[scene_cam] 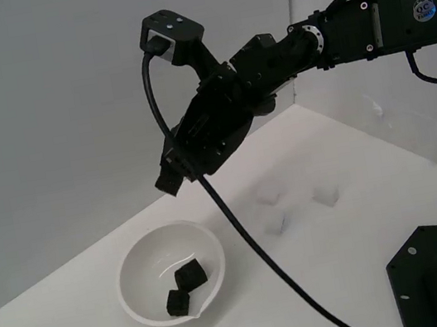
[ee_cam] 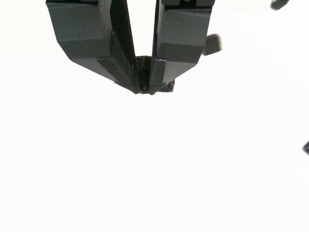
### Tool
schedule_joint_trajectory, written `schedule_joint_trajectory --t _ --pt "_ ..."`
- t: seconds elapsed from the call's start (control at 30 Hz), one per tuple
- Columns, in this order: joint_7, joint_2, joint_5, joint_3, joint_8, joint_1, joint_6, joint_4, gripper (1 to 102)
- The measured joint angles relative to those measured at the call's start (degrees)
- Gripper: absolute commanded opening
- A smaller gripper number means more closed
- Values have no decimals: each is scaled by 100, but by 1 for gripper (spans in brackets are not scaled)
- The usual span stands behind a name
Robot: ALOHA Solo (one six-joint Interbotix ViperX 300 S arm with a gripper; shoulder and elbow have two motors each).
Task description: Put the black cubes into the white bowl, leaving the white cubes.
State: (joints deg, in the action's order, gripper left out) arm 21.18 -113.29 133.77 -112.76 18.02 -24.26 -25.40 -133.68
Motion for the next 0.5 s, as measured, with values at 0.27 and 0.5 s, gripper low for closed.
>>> schedule_joint_trajectory --t 0.27,0.5 --pt "-9 62 0 44 -193 -844 -105 0 3" --pt "0 62 9 53 -193 -870 -114 0 79"
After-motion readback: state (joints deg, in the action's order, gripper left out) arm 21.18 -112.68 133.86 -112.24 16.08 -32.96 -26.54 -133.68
